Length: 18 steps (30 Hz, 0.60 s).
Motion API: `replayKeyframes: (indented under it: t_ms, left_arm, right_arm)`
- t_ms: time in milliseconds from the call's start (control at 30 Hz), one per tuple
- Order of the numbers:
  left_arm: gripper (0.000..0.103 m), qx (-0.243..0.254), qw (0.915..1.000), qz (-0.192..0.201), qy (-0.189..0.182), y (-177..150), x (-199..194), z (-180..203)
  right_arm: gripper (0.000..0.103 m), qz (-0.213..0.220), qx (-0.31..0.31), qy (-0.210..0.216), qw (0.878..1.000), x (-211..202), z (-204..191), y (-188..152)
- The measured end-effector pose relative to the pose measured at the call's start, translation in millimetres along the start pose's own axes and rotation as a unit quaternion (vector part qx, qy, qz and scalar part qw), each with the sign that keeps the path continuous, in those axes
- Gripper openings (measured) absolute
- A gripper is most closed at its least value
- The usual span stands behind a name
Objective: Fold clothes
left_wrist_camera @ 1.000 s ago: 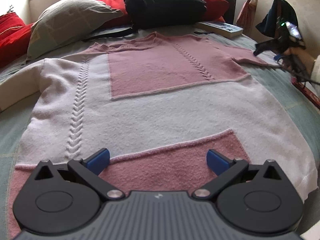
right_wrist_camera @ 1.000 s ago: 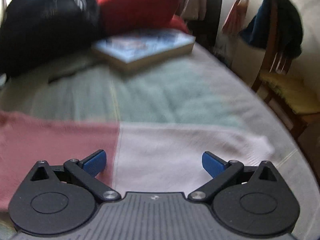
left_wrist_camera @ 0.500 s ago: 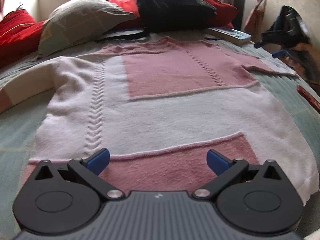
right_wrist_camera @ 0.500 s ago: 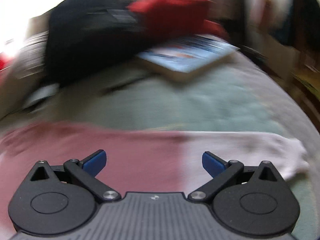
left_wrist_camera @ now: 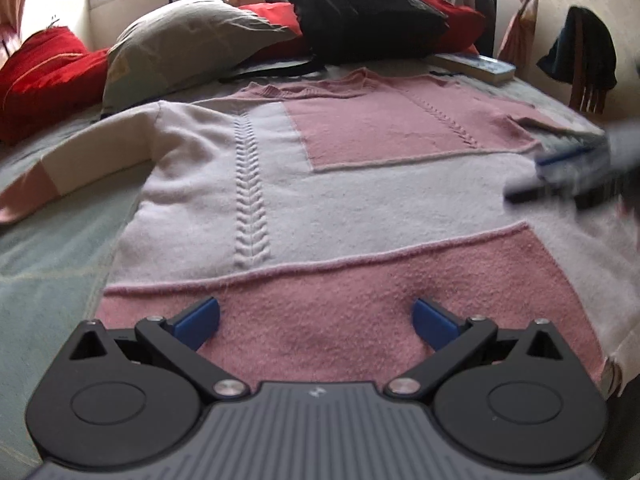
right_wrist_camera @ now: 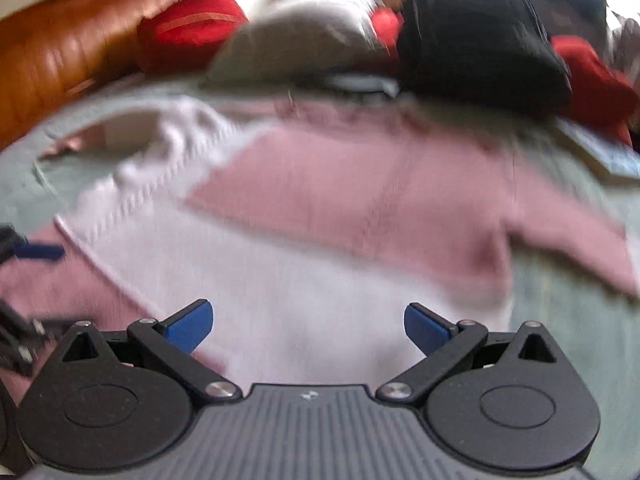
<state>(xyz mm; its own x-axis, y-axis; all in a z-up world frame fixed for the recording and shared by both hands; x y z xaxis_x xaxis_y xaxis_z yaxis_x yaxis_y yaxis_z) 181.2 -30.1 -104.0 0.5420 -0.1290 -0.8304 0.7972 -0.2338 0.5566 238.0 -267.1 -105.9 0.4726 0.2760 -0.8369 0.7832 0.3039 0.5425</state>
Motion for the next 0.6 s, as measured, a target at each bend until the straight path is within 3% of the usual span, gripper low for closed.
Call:
replayKeyframes:
  t_ms: [133,367,500,600]
  left_arm:
    - [0.102,0.011,0.9999,-0.005,0.001,-14.3,-10.0,-0.3]
    - [0.102,0.048,0.9987,-0.017,0.002,-38.8,-31.8,0.7]
    - [0.102,0.064,0.9978,0.006,0.019,-27.3,-38.8,-2.3]
    - [0.102,0.043,0.9989,0.003,0.018,-18.1,-31.3,-10.6]
  right_arm:
    - [0.103,0.025,0.024,-0.046,0.998,-11.3,-3.7,-40.6]
    - [0.103,0.064,0.095,-0.086,0.990,-35.9,-12.1,-92.1]
    - [0.103,0.061,0.080,-0.098,0.990,-43.1,-29.5,-90.8]
    - [0.103,0.075,0.034,-0.077,0.994,-47.2,-51.3,-76.4]
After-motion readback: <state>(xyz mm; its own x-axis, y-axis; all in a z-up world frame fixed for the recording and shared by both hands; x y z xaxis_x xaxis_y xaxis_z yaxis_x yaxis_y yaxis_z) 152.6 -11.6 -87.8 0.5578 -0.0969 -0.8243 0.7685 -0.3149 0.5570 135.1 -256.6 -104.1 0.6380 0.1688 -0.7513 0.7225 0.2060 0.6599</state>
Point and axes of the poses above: each gripper's, at about its wrist camera, not at the fingertips, and x roughly the way its jaws point, z to its right, y to its top, the point moved 3 cm from there along x, roughly the way its jaws point, and after that the axes turned 11 degrees about -z, right-handed, at the moved point
